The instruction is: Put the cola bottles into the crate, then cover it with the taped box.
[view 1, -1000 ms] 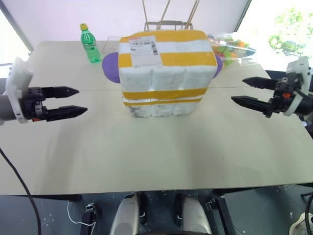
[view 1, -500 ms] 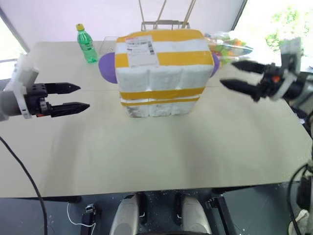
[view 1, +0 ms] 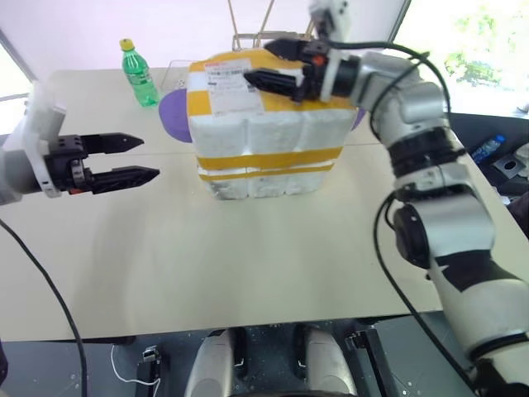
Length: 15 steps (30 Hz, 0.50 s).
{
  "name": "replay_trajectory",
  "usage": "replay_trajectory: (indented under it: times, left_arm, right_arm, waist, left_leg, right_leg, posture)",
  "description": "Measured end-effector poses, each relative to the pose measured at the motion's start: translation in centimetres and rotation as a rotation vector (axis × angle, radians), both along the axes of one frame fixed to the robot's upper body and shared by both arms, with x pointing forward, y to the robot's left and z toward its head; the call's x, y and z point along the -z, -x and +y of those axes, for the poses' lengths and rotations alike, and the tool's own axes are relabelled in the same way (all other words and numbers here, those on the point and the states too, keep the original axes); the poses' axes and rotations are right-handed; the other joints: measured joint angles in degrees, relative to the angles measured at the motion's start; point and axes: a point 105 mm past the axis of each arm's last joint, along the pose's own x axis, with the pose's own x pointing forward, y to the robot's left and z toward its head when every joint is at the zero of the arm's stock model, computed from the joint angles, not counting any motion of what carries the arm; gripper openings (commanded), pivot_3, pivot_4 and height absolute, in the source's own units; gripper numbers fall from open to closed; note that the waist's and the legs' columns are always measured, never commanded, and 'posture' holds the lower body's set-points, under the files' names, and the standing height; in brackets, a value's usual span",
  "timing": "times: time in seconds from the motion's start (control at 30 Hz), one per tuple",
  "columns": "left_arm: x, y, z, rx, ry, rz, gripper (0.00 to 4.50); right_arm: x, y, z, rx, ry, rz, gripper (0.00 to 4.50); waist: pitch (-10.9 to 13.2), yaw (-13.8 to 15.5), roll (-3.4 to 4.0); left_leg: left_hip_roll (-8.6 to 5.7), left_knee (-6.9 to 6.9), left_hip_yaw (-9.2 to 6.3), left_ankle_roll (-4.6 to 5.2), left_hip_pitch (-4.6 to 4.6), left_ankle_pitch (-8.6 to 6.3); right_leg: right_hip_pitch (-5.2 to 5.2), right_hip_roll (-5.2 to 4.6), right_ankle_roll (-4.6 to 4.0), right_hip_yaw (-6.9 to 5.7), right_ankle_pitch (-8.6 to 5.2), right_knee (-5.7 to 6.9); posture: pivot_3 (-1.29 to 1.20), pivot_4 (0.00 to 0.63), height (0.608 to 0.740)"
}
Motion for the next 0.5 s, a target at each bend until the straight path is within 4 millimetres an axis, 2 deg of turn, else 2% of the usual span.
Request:
replay_trajectory:
  times: [0.1, 0.23, 0.37, 0.5]
  left_arm:
    - [-0.1, 0.2, 0.0, -0.003, -0.004, -0.006, 4.46]
    - [-0.2, 0.3, -0.1, -0.006, -0.01, -0.011, 4.46]
    - [-0.1, 0.3, -0.2, -0.011, -0.009, -0.004, 4.46]
    - [-0.1, 0.2, -0.3, -0.008, -0.004, -0.004, 4.46]
  right_arm:
    - [-0.4, -0.6, 0.9, 0.028, -0.013, -0.001, 4.5]
    - [2.5, -1.8, 0.8, 0.084, 0.078, 0.084, 4.5]
    - [3.2, -1.7, 1.1, 0.087, 0.169, 0.063, 4.5]
    - [3.3, -1.7, 1.2, 0.084, 0.173, 0.049, 4.5]
  waist:
    - [0.0, 0.0, -0.01]
    - [0.0, -0.1, -0.02]
    - [-0.1, -0.4, -0.08]
    - [-0.1, -0.7, -0.18]
  left_leg:
    - [-0.01, 0.0, 0.01, -0.02, 0.1, -0.01]
    - [-0.01, 0.0, -0.01, -0.06, 0.13, -0.01]
    - [0.0, -0.08, -0.03, -0.13, 0.3, -0.03]
    - [0.0, -0.09, -0.07, -0.28, 0.42, -0.12]
  right_leg:
    - [0.12, 0.0, -0.01, 0.0, 0.0, -0.02]
    - [0.13, 0.0, -0.02, 0.01, 0.0, -0.04]
    - [0.23, 0.01, -0.02, 0.0, -0.01, 0.04]
    - [0.4, 0.01, -0.03, 0.0, -0.01, -0.03]
  posture:
    - [0.0, 0.15, 0.736]
    - [0.0, 0.15, 0.736]
    - [0.0, 0.15, 0.736]
    - [0.0, 0.15, 0.736]
